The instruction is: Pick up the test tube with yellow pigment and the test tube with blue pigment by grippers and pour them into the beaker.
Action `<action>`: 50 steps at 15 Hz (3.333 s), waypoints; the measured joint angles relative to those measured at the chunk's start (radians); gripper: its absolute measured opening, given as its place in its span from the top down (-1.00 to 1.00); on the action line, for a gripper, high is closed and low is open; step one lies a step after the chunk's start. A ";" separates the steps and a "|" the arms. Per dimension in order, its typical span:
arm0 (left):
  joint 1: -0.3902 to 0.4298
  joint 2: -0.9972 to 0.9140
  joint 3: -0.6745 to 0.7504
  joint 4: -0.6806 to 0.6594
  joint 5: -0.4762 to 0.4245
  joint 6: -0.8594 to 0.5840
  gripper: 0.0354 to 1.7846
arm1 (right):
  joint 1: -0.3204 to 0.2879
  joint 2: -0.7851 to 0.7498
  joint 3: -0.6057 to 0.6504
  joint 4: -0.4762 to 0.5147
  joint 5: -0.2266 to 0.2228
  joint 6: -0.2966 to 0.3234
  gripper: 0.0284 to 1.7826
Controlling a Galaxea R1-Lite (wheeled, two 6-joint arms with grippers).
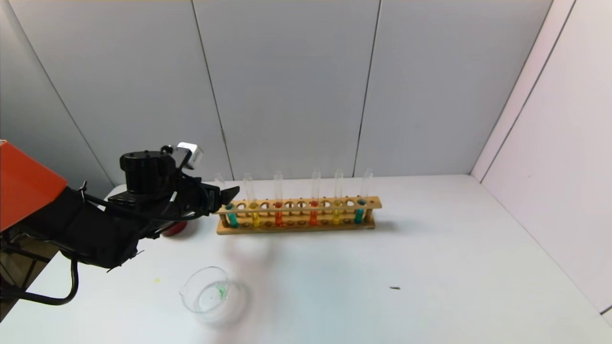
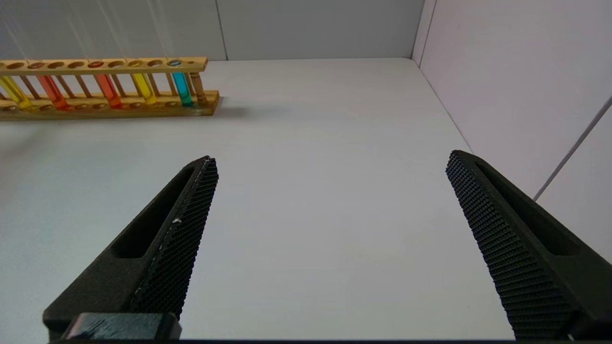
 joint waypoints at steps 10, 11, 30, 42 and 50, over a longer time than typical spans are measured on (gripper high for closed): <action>-0.004 0.054 -0.026 -0.001 0.000 0.001 0.02 | 0.000 0.000 0.000 0.000 0.000 0.000 -0.96; -0.004 0.055 -0.026 -0.001 -0.001 0.000 0.25 | 0.000 0.000 0.000 0.000 0.000 0.000 -0.96; -0.056 -0.052 -0.081 0.074 0.072 0.009 0.68 | 0.000 0.000 0.000 0.000 0.000 0.000 -0.96; -0.081 -0.234 -0.251 0.369 0.084 0.016 0.68 | 0.000 0.000 0.000 0.000 -0.001 0.000 -0.96; -0.096 -0.533 -0.274 1.026 0.091 0.216 0.68 | 0.000 0.000 0.000 0.000 0.000 0.000 -0.96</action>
